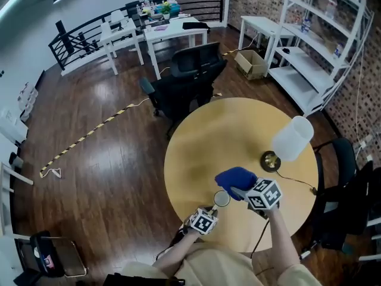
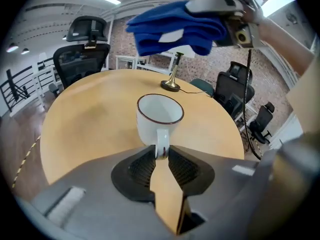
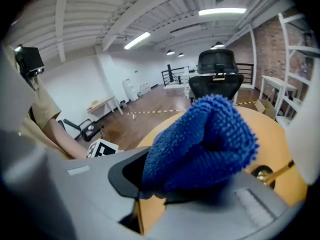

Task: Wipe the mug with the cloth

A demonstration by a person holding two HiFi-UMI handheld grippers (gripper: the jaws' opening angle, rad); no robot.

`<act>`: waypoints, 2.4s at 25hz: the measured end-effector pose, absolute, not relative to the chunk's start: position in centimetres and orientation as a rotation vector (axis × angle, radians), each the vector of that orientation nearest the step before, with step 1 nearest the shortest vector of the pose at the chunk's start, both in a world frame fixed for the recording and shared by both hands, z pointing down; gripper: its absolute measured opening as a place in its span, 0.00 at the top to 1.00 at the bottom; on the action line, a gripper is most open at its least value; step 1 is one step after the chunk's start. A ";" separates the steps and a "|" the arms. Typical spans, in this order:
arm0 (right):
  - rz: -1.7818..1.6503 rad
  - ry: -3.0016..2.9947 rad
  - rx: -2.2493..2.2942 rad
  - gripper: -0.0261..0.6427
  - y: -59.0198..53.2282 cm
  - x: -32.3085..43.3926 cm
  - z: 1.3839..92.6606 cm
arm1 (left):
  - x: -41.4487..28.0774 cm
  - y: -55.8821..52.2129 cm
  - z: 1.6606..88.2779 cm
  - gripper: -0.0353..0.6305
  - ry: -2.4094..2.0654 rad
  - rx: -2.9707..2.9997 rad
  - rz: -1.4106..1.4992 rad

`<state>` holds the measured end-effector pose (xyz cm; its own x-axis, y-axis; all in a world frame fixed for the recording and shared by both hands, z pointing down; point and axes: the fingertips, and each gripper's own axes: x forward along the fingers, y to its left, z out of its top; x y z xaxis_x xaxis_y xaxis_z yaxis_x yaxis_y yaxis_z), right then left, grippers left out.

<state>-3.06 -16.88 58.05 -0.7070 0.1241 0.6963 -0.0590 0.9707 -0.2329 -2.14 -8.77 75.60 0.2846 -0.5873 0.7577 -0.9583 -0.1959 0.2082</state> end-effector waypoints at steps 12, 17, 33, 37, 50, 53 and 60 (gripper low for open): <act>0.214 -1.491 -0.434 0.86 -11.8 -10.9 70.8 | -3.3 -9.1 75.2 0.85 -1.305 1.992 0.771; 0.237 -1.198 -0.490 0.87 -10.1 -9.6 72.6 | -2.9 -9.3 75.3 0.85 -1.299 2.011 0.800; 0.068 -0.971 -0.424 0.87 -9.9 -7.9 77.2 | -3.0 -9.8 75.6 0.85 -1.355 1.911 0.745; 0.073 -0.985 -0.419 0.87 -9.9 -7.6 78.0 | -2.9 -9.9 75.6 0.84 -1.350 1.905 0.727; 0.065 -1.018 -0.387 0.87 -10.7 -6.2 80.3 | -2.1 -9.7 75.5 0.84 -1.334 1.916 0.712; 0.096 -1.037 -0.384 0.87 -11.2 -6.4 80.2 | -2.4 -9.8 75.5 0.84 -1.355 1.906 0.715; 0.180 -1.116 -0.352 0.87 -12.7 -6.4 80.0 | -2.9 -10.0 75.8 0.85 -1.399 1.900 0.786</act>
<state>-6.39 -12.72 80.03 0.4324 0.3152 0.8448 0.0336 0.9306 -0.3644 -2.85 -10.02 75.76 0.2531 -0.5784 0.7755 -0.9632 -0.2253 0.1463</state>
